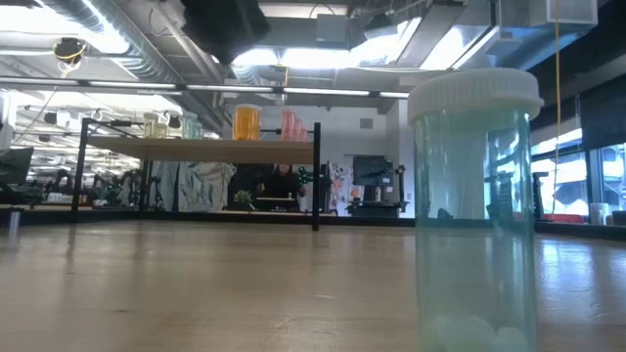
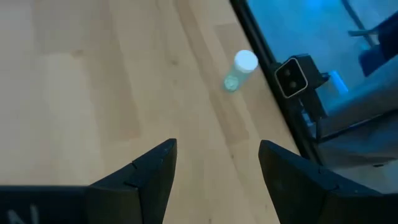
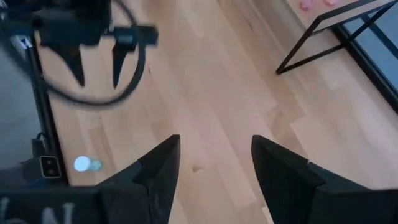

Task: Pick and place medicine bottles onto shelf by color
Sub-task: Put the blue pill bottle on the shelf aligned with the blue pill bottle on the shelf

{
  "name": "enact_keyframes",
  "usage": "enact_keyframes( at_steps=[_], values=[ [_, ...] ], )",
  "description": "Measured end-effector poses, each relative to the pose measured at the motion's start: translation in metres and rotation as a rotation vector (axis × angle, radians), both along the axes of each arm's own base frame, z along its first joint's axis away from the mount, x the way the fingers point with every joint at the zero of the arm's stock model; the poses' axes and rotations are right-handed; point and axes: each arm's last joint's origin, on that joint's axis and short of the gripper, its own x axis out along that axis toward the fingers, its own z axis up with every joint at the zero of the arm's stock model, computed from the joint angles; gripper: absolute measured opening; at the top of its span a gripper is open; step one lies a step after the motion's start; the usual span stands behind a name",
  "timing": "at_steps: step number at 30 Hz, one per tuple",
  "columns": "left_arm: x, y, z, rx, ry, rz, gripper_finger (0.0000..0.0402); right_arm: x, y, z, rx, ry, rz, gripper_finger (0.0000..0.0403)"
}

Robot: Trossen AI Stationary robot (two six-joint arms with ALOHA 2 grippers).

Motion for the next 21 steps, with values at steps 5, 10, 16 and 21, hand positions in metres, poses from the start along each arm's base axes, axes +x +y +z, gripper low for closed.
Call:
enact_keyframes(
  at_steps=[5,10,16,21],
  values=[
    [0.015,-0.006,-0.024,-0.001,0.019,-0.007,0.0224,-0.001,-0.002,0.001,-0.010,-0.001,-0.003,0.0200],
    [0.032,-0.014,-0.043,-0.065,-0.020,-0.050,0.0224,-0.003,-0.004,0.002,-0.015,-0.004,-0.004,0.0200],
    [0.051,-0.023,-0.058,-0.167,-0.108,-0.058,0.0224,-0.003,-0.004,0.002,-0.016,-0.001,-0.005,0.0200],
    [0.054,-0.032,-0.073,-0.179,-0.106,-0.077,0.0224,-0.003,-0.005,0.002,-0.017,-0.002,-0.009,0.0200]
  ],
)
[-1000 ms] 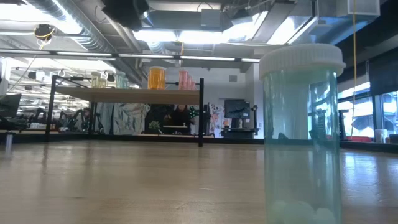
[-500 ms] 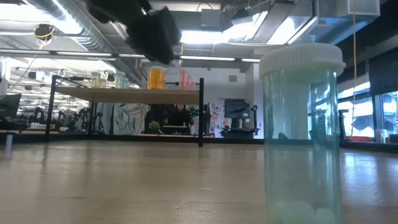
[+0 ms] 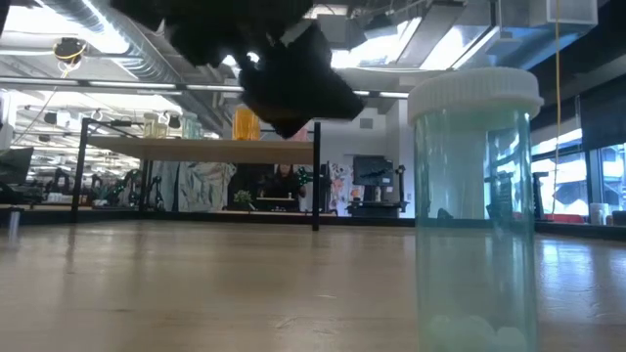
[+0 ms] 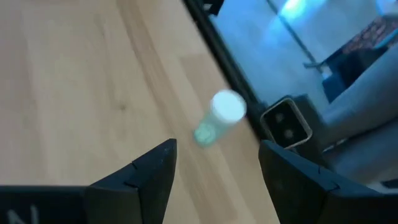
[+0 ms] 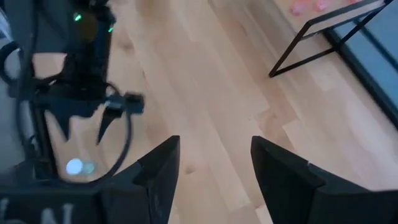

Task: Pick and place medicine bottles onto shelf by color
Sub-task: Put the blue pill bottle on the shelf aligned with the blue pill bottle on the shelf

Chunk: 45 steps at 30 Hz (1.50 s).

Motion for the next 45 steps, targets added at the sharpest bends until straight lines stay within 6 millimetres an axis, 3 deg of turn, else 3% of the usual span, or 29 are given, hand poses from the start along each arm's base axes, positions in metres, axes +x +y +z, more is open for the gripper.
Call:
enact_keyframes(
  at_steps=[12,21,32,37,45],
  values=[
    [0.007,-0.008,-0.011,-0.048,-0.047,-0.009,0.0224,0.003,-0.005,0.000,-0.024,-0.011,-0.029,0.0200],
    [0.008,-0.007,-0.016,-0.015,-0.054,0.043,0.0224,0.003,0.002,-0.001,0.139,0.094,0.140,0.0200],
    [0.009,-0.008,-0.025,-0.021,-0.024,0.057,0.0224,0.005,0.005,0.000,0.105,0.089,0.264,0.0200],
    [0.009,-0.008,-0.024,-0.015,-0.033,0.025,0.0224,0.007,0.015,0.001,0.105,0.097,0.470,0.0200],
    [0.009,-0.011,-0.023,-0.029,-0.042,0.001,0.0224,0.015,0.030,0.011,0.211,-0.031,0.738,0.0200]
  ],
)
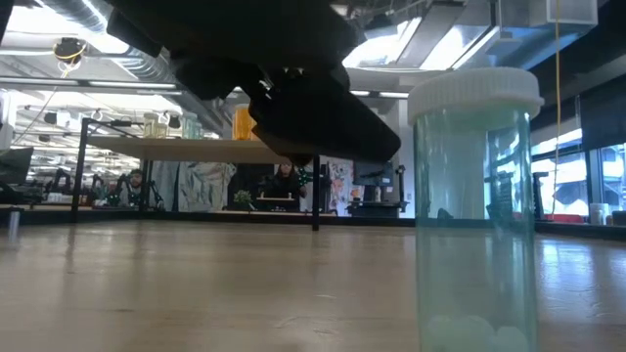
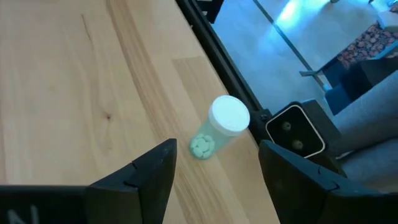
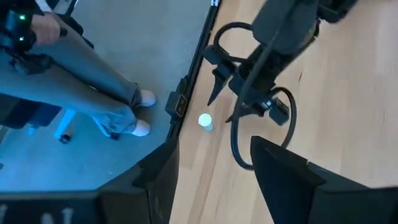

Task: Pick and place medicine bottles onto shelf by color
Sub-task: Put the blue pill bottle on the shelf aligned with the blue pill bottle on the shelf

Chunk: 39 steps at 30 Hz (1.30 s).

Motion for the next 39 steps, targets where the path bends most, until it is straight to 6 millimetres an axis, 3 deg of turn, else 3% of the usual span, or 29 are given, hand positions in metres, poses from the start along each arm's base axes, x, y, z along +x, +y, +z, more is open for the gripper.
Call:
enact_keyframes(
  at_steps=[18,39],
  values=[
    [0.000,0.000,0.000,0.011,-0.008,0.026,0.0224,0.001,0.000,0.000,-0.013,-0.018,0.027,0.0200],
    [-0.001,-0.018,-0.002,0.020,-0.074,0.000,0.0224,0.001,0.001,0.001,-0.010,-0.024,0.027,0.0200]
  ],
)
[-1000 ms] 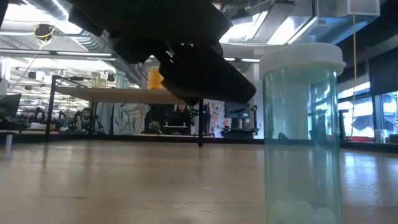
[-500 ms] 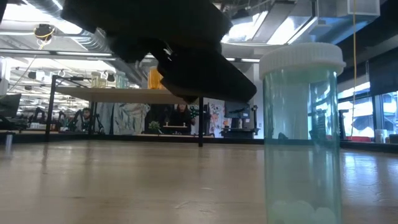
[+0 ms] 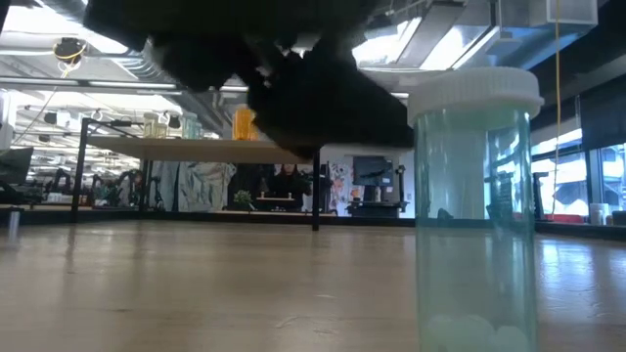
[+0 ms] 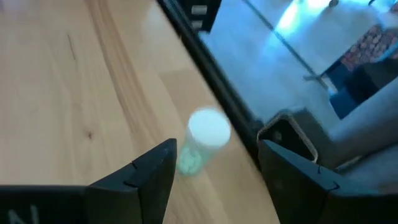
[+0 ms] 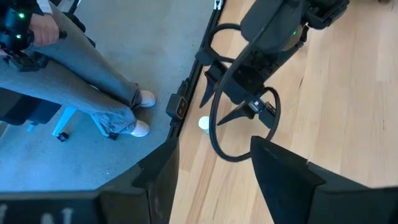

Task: Pick and place medicine bottles onto shelf by color
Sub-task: Put the blue pill bottle on the shelf aligned with the blue pill bottle on the shelf

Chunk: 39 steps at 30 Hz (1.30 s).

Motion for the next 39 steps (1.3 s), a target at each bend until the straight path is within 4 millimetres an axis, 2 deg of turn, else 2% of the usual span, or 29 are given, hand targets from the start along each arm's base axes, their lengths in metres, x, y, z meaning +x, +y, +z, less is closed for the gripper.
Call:
enact_keyframes(
  at_steps=[13,39],
  values=[
    [0.024,-0.009,-0.007,-0.034,0.010,-0.074,0.0224,0.001,0.000,0.000,0.004,-0.006,0.000,0.0200],
    [0.024,-0.006,-0.012,0.031,0.037,-0.014,0.0224,0.001,0.001,0.001,0.009,-0.014,0.000,0.0200]
  ],
)
